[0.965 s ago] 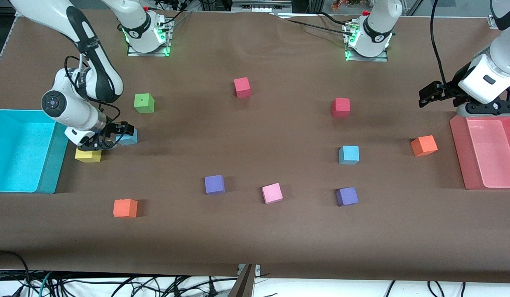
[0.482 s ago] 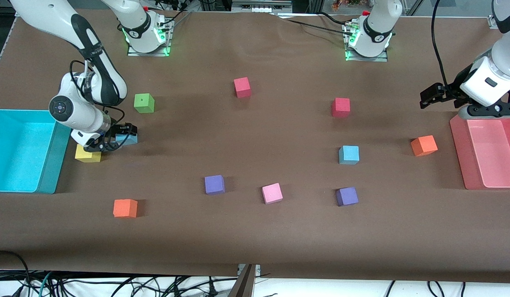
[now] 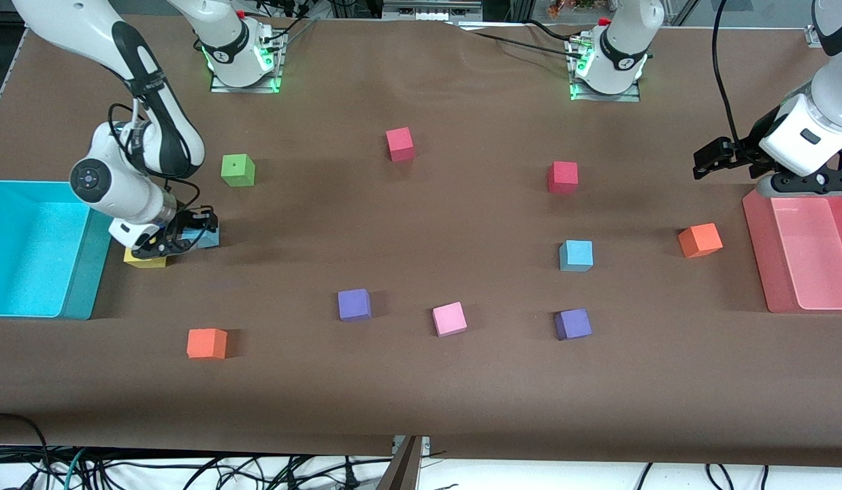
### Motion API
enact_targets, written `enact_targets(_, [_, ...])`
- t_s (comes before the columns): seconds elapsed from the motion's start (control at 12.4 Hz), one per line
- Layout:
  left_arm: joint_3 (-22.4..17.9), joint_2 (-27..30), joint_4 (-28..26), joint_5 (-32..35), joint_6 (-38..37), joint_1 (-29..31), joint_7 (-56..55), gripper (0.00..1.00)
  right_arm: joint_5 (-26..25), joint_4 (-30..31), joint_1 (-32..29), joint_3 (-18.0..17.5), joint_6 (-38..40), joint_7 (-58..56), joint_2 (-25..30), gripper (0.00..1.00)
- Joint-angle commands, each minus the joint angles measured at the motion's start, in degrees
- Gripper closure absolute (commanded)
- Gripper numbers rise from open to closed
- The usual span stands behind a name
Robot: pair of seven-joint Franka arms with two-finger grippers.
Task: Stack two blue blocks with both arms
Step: 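Close the right gripper on the light blue cube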
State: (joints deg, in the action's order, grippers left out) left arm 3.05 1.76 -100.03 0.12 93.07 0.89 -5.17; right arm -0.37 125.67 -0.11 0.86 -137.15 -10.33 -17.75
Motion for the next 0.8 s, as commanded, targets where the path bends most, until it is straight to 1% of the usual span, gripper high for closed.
enact_targets(0.0, [-0.50,-0.88,2.03,-0.99,-1.58,-0.28,0.95,0.00,0.90,-7.95,-0.06,-0.33,13.42,-1.36,2.54,0.78])
enact_targets(0.16, [-0.50,-0.88,2.03,-0.99,-1.58,-0.28,0.95,0.00,1.25,-15.25,0.64,-1.03,24.94,-1.01,2.54,0.78])
enact_targets(0.24, [-0.50,-0.88,2.03,-0.99,-1.58,-0.28,0.95,0.00,1.86,-18.15,2.29,-1.29,29.43,-0.14,2.46,0.78])
enact_targets(0.32, [-0.50,-0.88,2.03,-0.99,-1.58,-0.28,0.95,0.00,3.43,-20.53,4.66,-1.38,32.96,3.09,2.28,0.78])
enact_targets(0.4, [-0.50,-0.88,2.03,-0.99,-1.58,-0.28,0.95,0.00,5.54,-22.47,6.95,-1.82,35.34,8.00,1.93,0.78])
enact_targets(0.48, [-0.50,-0.88,2.03,-0.99,-1.58,-0.28,0.95,0.00,6.69,-23.80,8.62,-3.56,35.72,12.48,1.75,0.78])
enact_targets(0.64, [-0.50,-0.88,2.03,-0.99,-1.58,-0.19,0.95,0.00,6.79,-26.34,12.57,-6.82,34.84,23.98,-0.43,0.78])
enact_targets(0.72, [-0.50,-0.88,2.03,-0.99,-1.58,-0.19,0.95,0.00,6.79,-29.06,15.64,-7.96,34.93,29.96,-3.05,0.78])
